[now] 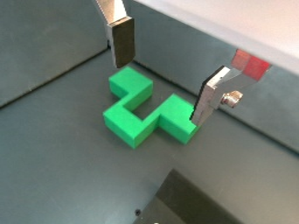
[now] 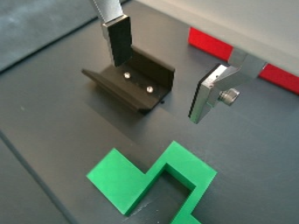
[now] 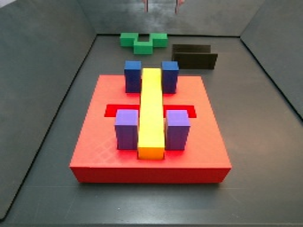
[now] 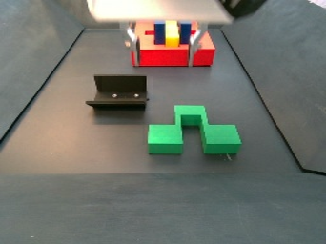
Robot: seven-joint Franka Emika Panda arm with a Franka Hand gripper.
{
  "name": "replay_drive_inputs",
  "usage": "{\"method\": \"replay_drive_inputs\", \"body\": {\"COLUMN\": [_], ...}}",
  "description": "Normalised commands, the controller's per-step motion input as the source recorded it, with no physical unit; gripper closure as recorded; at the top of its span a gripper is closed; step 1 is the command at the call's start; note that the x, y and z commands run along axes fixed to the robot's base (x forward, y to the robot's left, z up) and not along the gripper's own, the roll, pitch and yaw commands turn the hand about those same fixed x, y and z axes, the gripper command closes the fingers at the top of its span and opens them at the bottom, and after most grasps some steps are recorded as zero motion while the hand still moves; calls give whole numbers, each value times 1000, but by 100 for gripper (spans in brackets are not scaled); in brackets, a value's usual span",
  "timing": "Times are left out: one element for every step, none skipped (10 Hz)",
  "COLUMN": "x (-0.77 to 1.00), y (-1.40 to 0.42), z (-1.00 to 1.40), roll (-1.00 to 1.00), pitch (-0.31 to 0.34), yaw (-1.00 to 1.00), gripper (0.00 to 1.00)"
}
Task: Pick up the green object. Move up. Place the green object on the fixture. Regrasp the green object. Move to above the board. Insert the green object.
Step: Pick up the green object.
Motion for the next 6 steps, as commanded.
{"method": "replay_drive_inputs", "body": {"x": [-26, -54, -34, -40, -86, -180], "y": [69, 17, 20, 37, 66, 157], "z": [-614, -600, -597, -571, -540, -280], "roll": [0, 0, 0, 14, 10, 0], "pitch": [0, 0, 0, 0, 0, 24], "yaw": [0, 0, 0, 0, 0, -77], "gripper": [0, 0, 0, 0, 0, 0]}}
